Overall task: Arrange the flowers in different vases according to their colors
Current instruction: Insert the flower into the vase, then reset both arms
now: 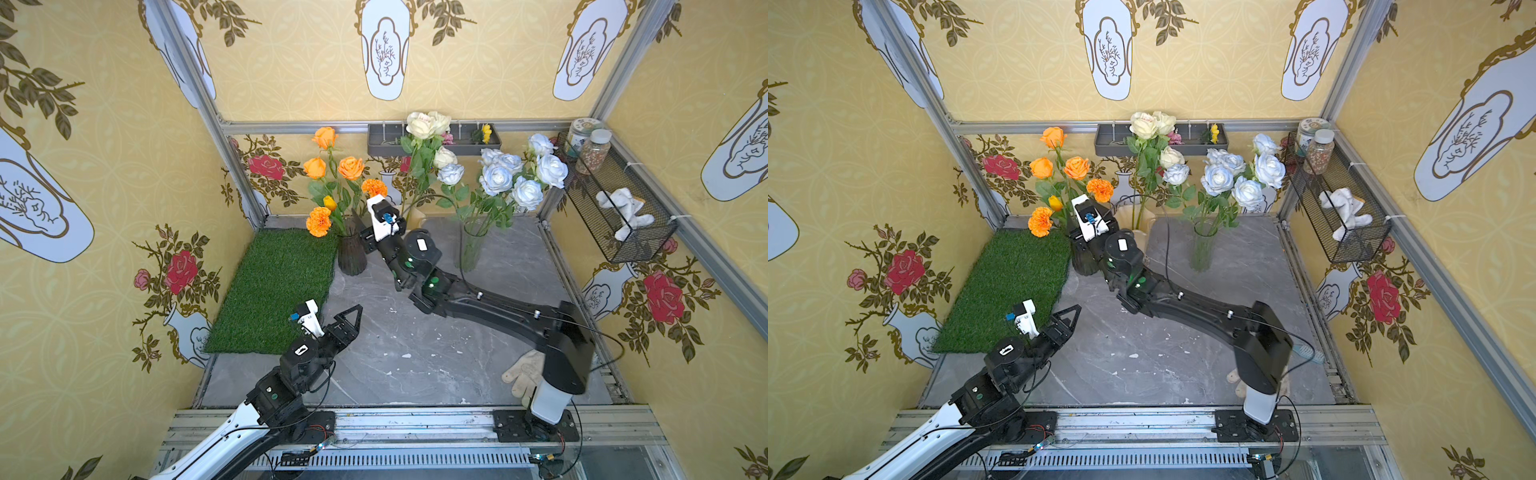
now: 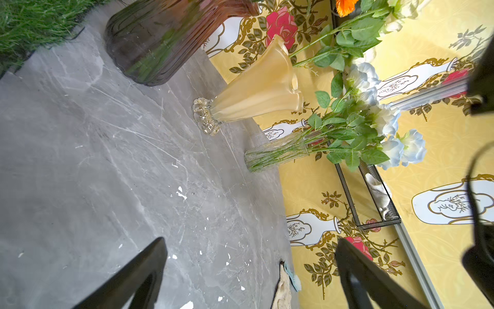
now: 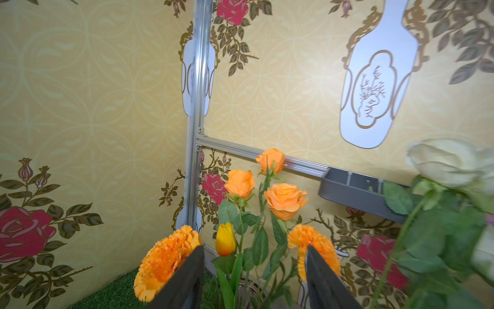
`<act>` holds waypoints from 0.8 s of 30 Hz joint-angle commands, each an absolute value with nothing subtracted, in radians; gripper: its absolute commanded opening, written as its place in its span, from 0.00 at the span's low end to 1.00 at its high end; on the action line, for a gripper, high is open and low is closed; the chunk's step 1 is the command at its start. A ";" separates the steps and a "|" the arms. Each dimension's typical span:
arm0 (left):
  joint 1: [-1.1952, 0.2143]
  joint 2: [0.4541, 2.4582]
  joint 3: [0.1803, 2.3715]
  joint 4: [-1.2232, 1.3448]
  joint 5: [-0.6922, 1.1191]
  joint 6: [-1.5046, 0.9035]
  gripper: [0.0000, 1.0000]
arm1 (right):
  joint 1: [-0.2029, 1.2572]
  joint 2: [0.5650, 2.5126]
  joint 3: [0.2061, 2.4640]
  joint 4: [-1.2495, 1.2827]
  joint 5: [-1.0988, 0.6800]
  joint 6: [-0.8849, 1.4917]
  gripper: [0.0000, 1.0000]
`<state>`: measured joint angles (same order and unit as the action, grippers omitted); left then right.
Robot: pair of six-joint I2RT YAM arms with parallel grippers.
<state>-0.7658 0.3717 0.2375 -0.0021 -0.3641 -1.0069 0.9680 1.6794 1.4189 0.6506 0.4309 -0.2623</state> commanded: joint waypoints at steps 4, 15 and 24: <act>-0.765 0.417 0.257 0.010 -0.330 -1.003 1.00 | 0.998 1.285 1.173 0.072 0.727 0.073 0.61; -0.765 0.471 0.305 -0.094 -0.313 -1.066 1.00 | 0.906 0.869 0.842 -0.620 1.049 0.604 0.87; -0.765 0.456 0.476 -0.371 -0.685 -1.019 1.00 | 0.384 0.909 0.687 -0.465 0.793 0.618 0.97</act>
